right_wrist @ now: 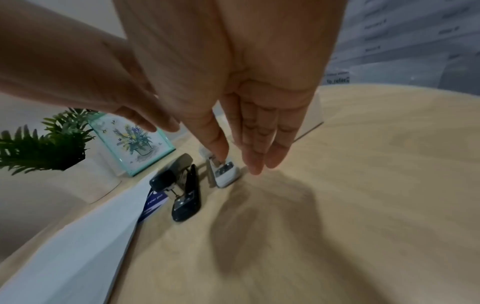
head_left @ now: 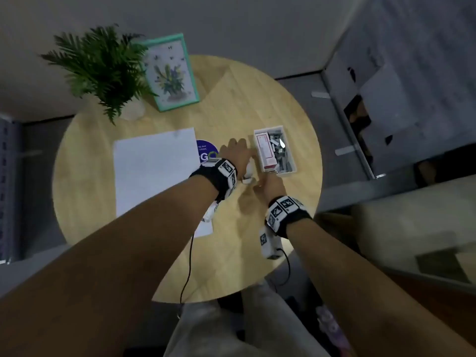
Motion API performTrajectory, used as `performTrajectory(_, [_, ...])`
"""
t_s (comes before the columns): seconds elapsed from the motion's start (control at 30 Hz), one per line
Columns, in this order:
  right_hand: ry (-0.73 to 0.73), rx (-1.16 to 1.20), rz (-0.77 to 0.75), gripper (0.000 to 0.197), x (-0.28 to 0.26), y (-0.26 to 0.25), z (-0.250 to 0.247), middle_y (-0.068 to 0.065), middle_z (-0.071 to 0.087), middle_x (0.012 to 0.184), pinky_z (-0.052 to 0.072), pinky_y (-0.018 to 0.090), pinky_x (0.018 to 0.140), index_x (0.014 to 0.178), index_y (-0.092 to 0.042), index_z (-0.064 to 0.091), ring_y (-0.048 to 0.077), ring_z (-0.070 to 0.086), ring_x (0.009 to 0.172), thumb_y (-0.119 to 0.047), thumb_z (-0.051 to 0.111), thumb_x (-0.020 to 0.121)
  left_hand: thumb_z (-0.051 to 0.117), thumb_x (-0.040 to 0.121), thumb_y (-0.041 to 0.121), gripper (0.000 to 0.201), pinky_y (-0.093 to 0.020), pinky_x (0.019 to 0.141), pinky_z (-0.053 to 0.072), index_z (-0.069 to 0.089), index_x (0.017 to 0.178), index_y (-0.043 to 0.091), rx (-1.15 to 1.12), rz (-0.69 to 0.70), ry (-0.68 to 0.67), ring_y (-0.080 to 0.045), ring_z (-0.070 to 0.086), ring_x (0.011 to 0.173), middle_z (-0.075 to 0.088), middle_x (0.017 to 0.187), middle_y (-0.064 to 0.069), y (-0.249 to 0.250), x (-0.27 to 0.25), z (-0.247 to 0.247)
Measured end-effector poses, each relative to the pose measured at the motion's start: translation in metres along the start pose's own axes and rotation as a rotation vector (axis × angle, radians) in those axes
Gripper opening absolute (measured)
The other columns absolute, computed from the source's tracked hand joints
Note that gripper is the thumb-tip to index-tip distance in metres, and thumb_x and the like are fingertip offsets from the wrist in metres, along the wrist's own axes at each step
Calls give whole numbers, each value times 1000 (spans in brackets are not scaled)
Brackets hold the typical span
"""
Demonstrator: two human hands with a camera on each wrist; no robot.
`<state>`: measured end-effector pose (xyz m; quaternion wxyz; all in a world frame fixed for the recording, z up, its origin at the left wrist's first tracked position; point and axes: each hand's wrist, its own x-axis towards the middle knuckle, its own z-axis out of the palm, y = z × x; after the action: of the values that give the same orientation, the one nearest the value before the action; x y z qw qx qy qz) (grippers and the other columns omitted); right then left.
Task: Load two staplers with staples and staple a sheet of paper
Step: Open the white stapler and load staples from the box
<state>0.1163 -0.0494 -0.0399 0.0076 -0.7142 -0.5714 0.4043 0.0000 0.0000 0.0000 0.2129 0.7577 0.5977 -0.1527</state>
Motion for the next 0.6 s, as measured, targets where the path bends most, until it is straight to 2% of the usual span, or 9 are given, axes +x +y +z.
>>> performTrajectory(0.1, [-12,69,53,30,3,3,-1,21,66,113,48,33,82,111,0,62,37,62,108,-16,57,86,62,85,12,48,-48,104,37,53,130,24,159,44,-20,-35,34,131,38,142,-11,4,20,4])
performTrajectory(0.2, [-56,138,51,41,-4,1,-5,18,65,120,46,29,86,119,-2,63,34,60,113,-5,61,78,60,89,20,35,-47,108,31,60,124,25,196,36,-84,-34,31,135,37,145,-10,5,32,7])
performTrajectory(0.3, [-51,177,19,40,-7,-1,-8,17,67,117,46,28,85,116,-1,64,34,61,110,-1,60,76,58,91,21,25,-45,109,31,66,115,25,210,44,-97,-34,33,134,38,145,-10,3,38,8])
performTrajectory(0.37, [-62,219,14,39,-8,-2,-6,17,68,116,45,26,83,116,-2,65,33,62,109,0,62,77,57,91,21,24,-42,106,34,66,114,23,172,53,-112,-35,39,129,41,139,-11,2,38,4])
performTrajectory(0.5, [-58,273,15,41,-7,0,-5,16,68,115,41,23,81,119,-3,63,31,63,108,-1,64,78,65,87,17,29,-37,92,45,63,115,22,13,81,-121,-35,54,112,49,125,-13,-7,34,-7])
performTrajectory(0.6, [-10,328,23,38,-8,4,-1,14,68,112,44,24,81,118,-2,61,31,63,104,-3,64,80,60,88,10,29,-31,84,45,66,114,21,-145,82,-98,-32,60,105,61,117,-13,-17,28,-19])
